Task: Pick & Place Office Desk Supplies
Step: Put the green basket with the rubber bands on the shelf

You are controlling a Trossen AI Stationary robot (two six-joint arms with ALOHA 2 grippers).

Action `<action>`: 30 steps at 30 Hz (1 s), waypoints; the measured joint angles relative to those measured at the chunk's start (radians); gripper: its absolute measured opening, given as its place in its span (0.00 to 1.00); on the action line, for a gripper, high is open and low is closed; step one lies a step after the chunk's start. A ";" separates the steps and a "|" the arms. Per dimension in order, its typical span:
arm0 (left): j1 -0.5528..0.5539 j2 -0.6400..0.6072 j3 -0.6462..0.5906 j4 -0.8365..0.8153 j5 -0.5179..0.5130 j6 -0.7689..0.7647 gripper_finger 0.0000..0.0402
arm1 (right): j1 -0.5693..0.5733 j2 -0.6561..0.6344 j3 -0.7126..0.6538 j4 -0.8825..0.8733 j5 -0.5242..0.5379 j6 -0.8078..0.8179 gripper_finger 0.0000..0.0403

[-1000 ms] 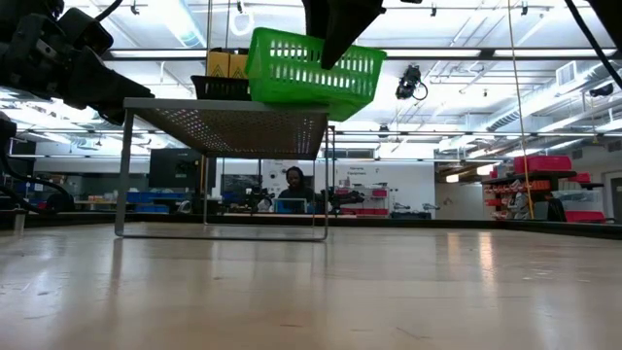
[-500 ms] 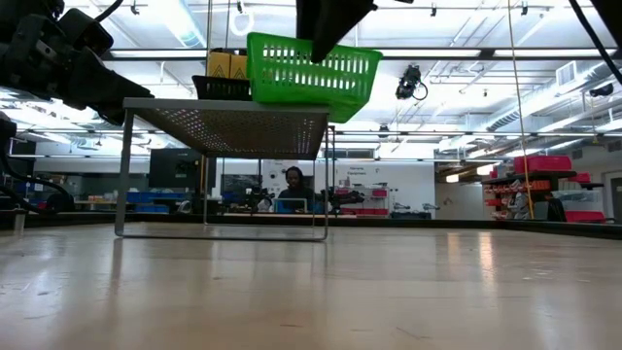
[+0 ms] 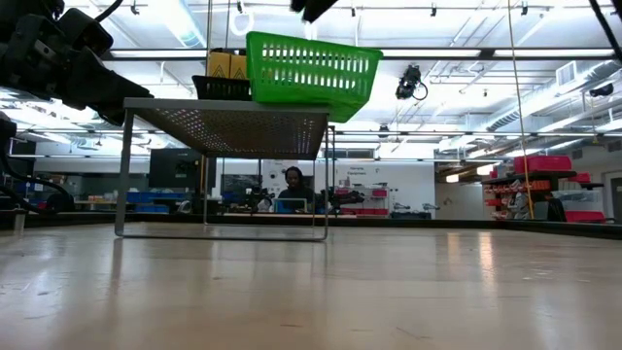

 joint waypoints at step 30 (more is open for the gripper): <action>0.000 0.000 0.000 -0.001 0.015 -0.005 0.21 | 0.012 -0.104 -0.189 -0.158 -0.366 0.547 0.00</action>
